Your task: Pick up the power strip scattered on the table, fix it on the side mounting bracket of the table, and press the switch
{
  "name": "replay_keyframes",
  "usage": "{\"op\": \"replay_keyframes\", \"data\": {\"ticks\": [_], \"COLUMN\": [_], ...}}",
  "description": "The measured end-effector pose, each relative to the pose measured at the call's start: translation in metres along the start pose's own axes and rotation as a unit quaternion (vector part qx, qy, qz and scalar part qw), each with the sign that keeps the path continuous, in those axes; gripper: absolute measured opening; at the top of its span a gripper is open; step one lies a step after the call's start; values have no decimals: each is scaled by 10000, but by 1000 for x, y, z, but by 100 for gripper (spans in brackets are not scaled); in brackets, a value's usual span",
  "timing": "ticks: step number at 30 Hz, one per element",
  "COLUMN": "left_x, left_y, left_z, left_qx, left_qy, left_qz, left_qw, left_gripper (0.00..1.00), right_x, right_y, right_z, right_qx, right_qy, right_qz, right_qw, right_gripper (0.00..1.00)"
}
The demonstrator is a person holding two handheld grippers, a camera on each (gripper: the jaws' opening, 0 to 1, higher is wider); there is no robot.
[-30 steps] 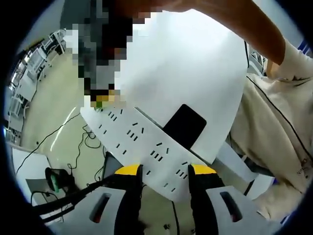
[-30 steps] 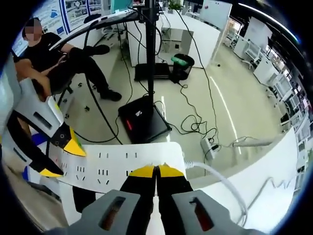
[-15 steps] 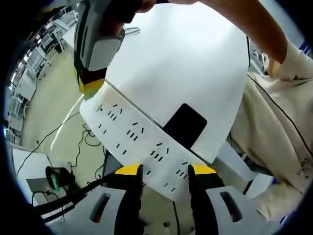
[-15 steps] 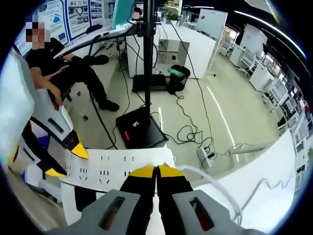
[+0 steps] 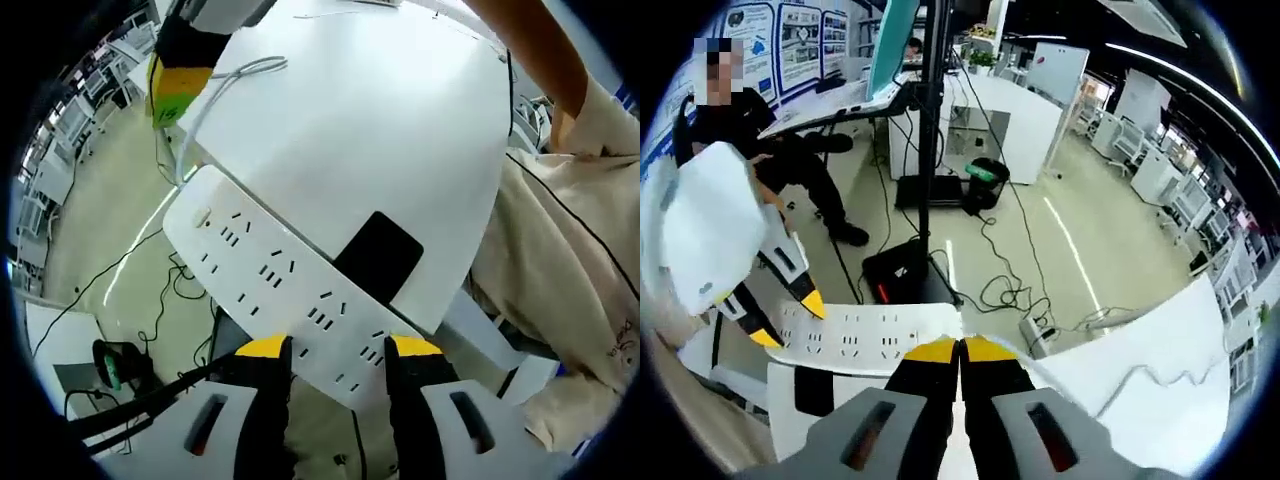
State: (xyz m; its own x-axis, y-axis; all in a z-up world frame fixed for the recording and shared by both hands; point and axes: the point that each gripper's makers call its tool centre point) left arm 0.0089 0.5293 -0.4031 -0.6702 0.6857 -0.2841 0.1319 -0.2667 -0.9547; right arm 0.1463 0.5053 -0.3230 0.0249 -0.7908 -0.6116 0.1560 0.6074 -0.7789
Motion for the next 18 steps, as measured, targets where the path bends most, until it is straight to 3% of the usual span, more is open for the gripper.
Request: {"op": "replay_keyframes", "data": {"ticks": [7,18], "left_x": [0,1], "left_y": [1,1], "left_z": [10,15], "left_qx": [-6,-11], "left_qy": [1,-8], "left_qz": [-30,-25], "left_qw": [10000,10000], "left_gripper": [42,42], "right_x": [-2,-3], "right_y": [-32,-71], "right_z": [12,23], "right_qx": [240,313], "right_qy": [-103,55], "right_qz": [215,759], "right_qw": [9994,9966], "right_gripper": [0,7]}}
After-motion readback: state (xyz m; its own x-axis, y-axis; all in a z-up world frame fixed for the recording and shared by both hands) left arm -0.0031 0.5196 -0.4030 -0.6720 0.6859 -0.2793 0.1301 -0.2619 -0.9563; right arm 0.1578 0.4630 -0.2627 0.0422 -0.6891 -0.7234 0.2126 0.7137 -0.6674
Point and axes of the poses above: the point that each gripper's makers call its tool centre point, and the gripper's own axes: y roughly forward along the fingers, z roughly to its right, x roughly out of its underside
